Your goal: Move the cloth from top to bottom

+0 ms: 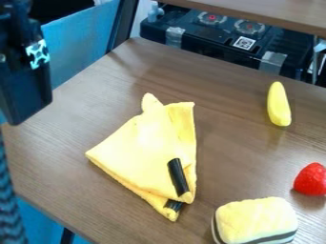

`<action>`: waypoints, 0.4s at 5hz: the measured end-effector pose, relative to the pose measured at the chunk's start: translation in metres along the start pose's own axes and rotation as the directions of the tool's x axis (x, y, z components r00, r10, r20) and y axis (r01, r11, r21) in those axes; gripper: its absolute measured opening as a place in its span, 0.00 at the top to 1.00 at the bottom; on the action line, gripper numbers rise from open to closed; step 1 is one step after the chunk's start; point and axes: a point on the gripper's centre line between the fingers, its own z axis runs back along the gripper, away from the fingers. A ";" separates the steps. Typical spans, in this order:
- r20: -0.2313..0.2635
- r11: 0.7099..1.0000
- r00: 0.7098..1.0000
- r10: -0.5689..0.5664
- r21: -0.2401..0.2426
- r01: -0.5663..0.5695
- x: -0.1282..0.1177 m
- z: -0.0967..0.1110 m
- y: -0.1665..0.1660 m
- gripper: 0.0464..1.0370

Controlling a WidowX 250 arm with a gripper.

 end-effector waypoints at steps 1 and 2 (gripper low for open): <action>-0.001 1.000 1.000 -0.012 0.002 0.012 -0.001 -0.004 0.000 0.04; 0.029 0.998 0.999 -0.037 0.049 0.036 -0.003 -0.054 0.022 0.04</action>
